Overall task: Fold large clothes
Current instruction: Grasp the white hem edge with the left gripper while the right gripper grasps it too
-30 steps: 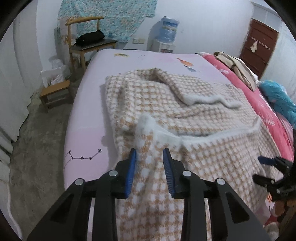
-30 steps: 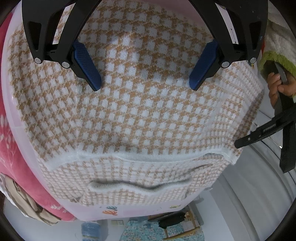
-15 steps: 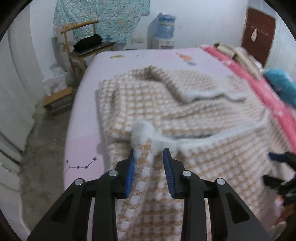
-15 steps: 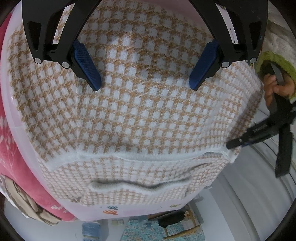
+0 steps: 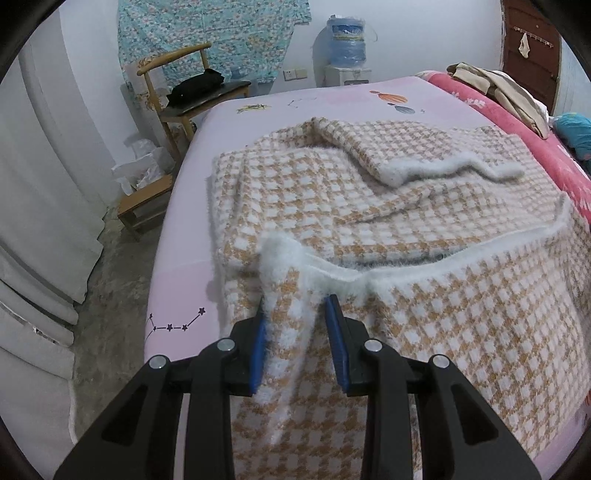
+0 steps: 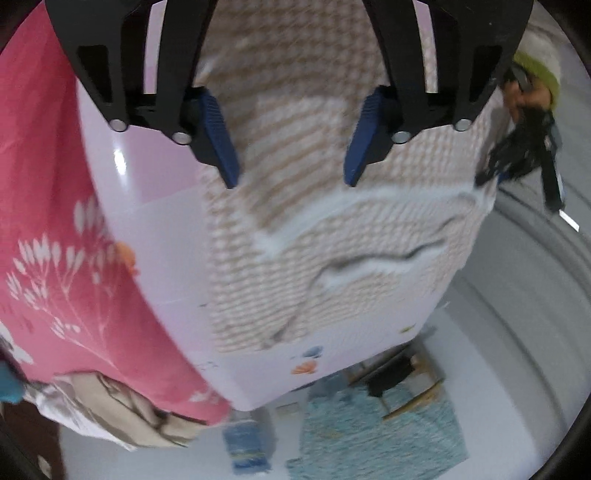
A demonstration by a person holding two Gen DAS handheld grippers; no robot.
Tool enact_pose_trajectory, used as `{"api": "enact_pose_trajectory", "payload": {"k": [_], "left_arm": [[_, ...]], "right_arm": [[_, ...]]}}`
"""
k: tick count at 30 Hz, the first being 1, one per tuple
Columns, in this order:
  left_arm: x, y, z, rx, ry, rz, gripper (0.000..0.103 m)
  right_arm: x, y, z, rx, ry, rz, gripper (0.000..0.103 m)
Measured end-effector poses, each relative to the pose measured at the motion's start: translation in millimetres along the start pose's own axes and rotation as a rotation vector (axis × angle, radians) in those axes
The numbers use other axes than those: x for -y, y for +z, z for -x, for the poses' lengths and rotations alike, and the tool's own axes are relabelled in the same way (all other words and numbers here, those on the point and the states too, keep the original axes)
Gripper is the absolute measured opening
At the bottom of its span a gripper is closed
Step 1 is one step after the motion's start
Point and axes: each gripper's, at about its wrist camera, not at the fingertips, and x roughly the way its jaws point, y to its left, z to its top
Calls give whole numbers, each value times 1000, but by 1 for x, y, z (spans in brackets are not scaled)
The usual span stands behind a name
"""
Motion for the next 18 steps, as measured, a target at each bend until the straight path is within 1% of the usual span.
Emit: {"api": "enact_pose_trajectory", "payload": {"k": [3, 8, 9, 13, 14, 15, 18], "left_arm": [[0, 0, 0, -1, -2, 6, 29], [0, 1, -1, -5, -1, 8, 29], [0, 1, -1, -6, -2, 10, 29], [0, 2, -1, -6, -2, 9, 29], [0, 2, -1, -5, -1, 7, 29], [0, 1, -1, -7, -1, 7, 29], [0, 1, -1, -8, -2, 8, 29]], "right_arm": [[9, 11, -11, -23, 19, -20, 46], [9, 20, -33, -72, 18, -18, 43], [9, 20, -33, -75, 16, -12, 42], [7, 17, -32, -101, 16, -2, 32], [6, 14, -31, -107, 10, 5, 31], [2, 11, -30, -111, -3, 20, 28], [2, 5, -30, -116, -41, 56, 26]]}}
